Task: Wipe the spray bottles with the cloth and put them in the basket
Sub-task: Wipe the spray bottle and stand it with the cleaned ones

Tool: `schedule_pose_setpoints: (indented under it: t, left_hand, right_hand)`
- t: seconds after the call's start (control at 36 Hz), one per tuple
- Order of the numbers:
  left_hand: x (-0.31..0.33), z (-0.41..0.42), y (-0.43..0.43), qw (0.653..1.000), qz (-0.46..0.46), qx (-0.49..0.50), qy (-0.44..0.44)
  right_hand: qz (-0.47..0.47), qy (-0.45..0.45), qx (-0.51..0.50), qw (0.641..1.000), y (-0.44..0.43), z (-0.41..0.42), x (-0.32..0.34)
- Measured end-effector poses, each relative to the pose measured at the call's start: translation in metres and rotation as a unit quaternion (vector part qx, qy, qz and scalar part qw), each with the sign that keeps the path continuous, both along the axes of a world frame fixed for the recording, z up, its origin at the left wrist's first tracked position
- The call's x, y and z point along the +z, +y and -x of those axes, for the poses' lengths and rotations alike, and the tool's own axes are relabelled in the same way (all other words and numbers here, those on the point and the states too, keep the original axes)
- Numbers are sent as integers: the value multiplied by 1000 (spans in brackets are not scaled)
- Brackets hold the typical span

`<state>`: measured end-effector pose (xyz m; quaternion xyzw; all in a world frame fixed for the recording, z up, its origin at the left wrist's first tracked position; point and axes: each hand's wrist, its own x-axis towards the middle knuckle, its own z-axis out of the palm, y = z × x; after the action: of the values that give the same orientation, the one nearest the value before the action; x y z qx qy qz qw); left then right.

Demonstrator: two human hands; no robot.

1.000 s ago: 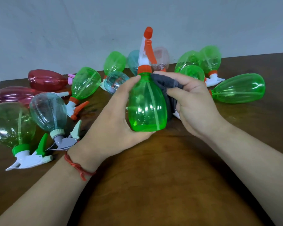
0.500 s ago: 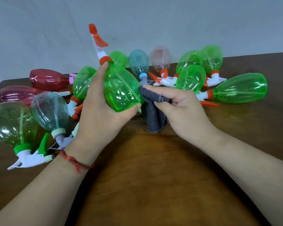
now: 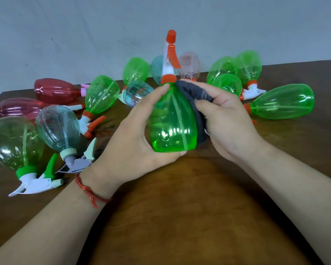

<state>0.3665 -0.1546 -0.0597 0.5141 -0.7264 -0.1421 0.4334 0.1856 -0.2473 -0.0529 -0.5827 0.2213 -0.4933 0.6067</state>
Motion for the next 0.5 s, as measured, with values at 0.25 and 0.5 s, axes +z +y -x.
schedule_pose_setpoints:
  t: [0.25, 0.5]
  left_hand:
    - [1, -4, -1, 999, -1, -18, 47]
    - [-3, -3, -5, 998, 15, 43, 33]
  right_hand:
    - [-56, -36, 59, 996, 1, 0, 3]
    - [-3, 6, 19, 1000, -1, -2, -3]
